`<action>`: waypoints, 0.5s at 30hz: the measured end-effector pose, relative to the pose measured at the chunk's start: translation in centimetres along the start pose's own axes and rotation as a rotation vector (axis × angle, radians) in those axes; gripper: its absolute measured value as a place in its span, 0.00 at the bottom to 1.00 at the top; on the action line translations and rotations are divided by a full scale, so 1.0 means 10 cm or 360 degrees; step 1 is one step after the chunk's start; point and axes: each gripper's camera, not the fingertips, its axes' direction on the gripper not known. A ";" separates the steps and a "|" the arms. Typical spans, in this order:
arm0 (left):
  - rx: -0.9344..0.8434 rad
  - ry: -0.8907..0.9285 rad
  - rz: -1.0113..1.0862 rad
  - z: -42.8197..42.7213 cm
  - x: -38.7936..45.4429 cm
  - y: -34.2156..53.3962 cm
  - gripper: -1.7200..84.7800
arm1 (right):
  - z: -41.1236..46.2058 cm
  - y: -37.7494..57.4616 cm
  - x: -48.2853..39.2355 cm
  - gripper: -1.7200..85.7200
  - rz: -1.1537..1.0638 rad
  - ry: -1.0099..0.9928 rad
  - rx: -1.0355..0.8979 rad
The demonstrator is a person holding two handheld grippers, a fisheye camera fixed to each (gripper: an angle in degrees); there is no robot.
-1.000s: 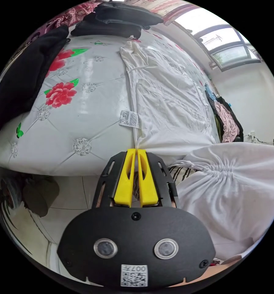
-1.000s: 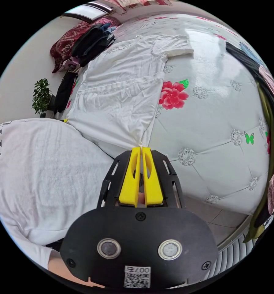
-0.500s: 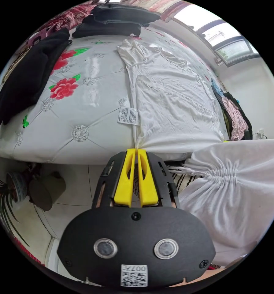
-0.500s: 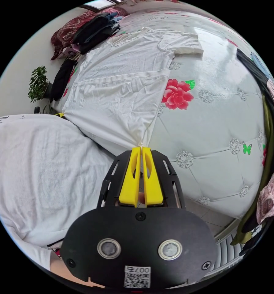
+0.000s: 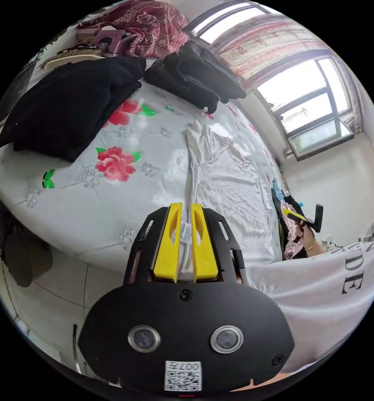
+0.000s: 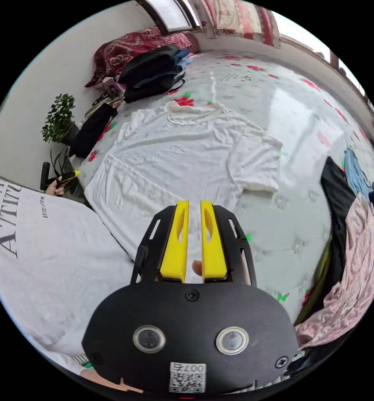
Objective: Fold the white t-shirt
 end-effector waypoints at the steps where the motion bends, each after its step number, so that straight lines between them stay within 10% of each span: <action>1: 0.0021 0.0023 -0.0007 0.03 -0.03 -0.10 0.07 | 0.16 -0.42 -0.12 0.08 -0.0105 -0.0071 0.0031; 15: -0.0002 0.0332 0.0025 0.76 -0.60 -1.95 0.12 | 2.84 -3.69 -1.55 0.10 -0.0721 -0.0159 -0.0356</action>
